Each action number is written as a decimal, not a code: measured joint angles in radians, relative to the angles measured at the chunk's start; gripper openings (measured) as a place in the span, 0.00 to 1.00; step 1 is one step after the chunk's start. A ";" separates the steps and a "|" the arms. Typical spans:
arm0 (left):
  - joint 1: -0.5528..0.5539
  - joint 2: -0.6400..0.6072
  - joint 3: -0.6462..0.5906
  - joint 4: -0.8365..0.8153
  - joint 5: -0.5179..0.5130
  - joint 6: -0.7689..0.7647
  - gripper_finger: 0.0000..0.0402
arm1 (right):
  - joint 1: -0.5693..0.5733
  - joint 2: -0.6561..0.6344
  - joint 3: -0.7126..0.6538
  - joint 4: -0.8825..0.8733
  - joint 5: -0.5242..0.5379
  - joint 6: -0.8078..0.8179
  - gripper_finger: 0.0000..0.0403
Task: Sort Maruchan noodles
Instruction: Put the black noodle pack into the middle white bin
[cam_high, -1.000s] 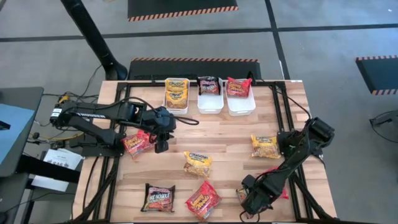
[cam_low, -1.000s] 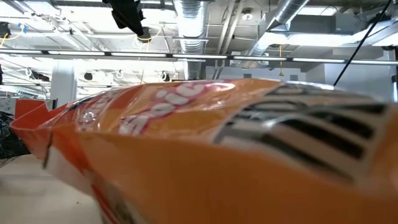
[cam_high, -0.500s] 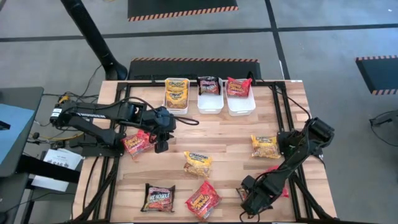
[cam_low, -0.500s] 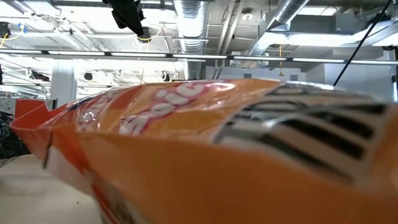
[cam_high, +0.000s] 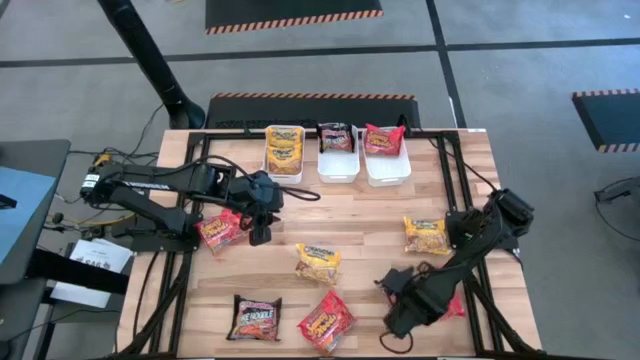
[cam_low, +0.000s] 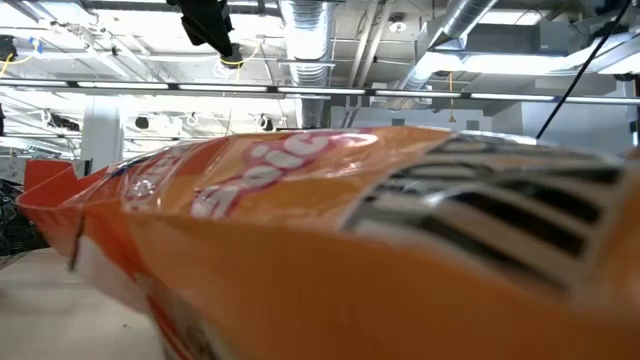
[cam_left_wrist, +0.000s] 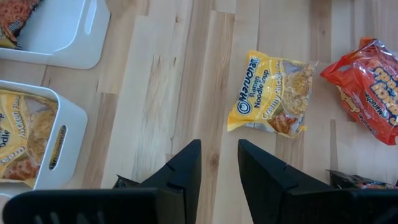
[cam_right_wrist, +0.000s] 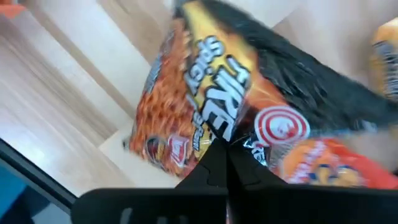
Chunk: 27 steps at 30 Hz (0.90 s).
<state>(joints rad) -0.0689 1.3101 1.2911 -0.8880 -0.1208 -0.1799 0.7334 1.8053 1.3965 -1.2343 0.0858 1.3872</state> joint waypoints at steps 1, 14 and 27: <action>0.000 -0.001 0.000 0.002 0.000 0.000 0.23 | -0.014 0.000 0.011 -0.026 0.013 -0.025 0.01; 0.000 -0.099 0.001 -0.002 0.003 -0.043 0.23 | -0.255 -0.003 0.152 -0.248 0.265 -0.529 0.01; 0.000 -0.232 0.002 -0.004 0.003 -0.047 0.23 | -0.609 -0.004 0.265 -0.191 0.604 -1.127 0.01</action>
<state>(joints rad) -0.0689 1.0781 1.2930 -0.8921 -0.1179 -0.2272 0.1245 1.8015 1.6611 -1.4250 0.6893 0.2600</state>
